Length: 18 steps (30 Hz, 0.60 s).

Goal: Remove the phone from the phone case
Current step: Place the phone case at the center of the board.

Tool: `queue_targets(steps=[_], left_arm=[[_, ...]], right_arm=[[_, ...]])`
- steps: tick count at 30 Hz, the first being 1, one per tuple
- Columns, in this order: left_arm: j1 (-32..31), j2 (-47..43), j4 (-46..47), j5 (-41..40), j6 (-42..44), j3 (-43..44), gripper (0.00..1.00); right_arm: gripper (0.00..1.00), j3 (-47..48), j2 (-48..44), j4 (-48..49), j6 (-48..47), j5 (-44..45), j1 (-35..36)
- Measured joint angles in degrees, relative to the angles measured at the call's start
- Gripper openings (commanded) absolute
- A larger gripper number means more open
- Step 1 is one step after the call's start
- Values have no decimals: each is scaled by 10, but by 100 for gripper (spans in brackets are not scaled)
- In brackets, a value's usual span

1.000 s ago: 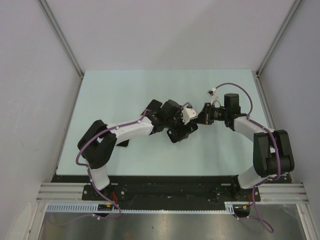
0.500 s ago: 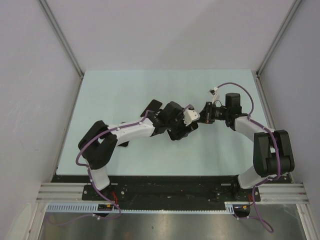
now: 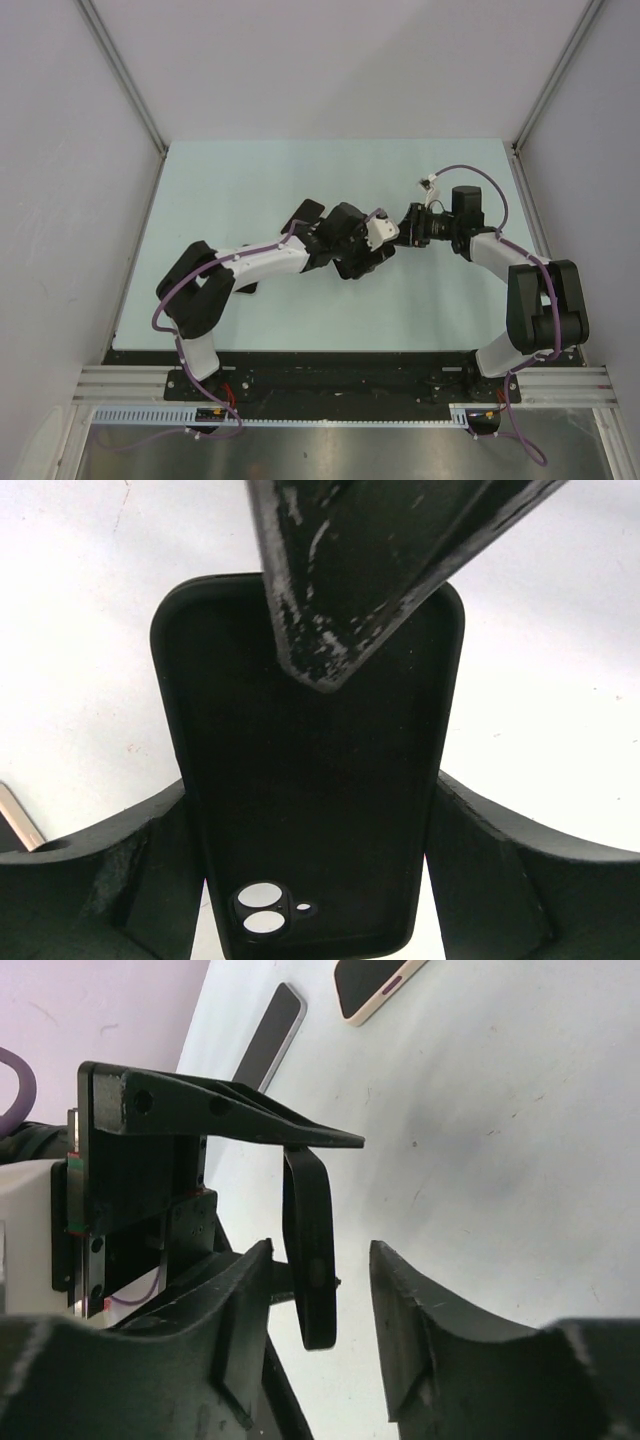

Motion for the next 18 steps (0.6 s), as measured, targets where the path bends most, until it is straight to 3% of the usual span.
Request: queue_targets(steps=[6,18], left_arm=[[33,-1,0,-7,0,-1,59],[221,-113,-20,-47,11,-74,60]], right_arm=[[65,0,0,5,1,-3,-18],[67,0,0,9,-5,-1,-25]])
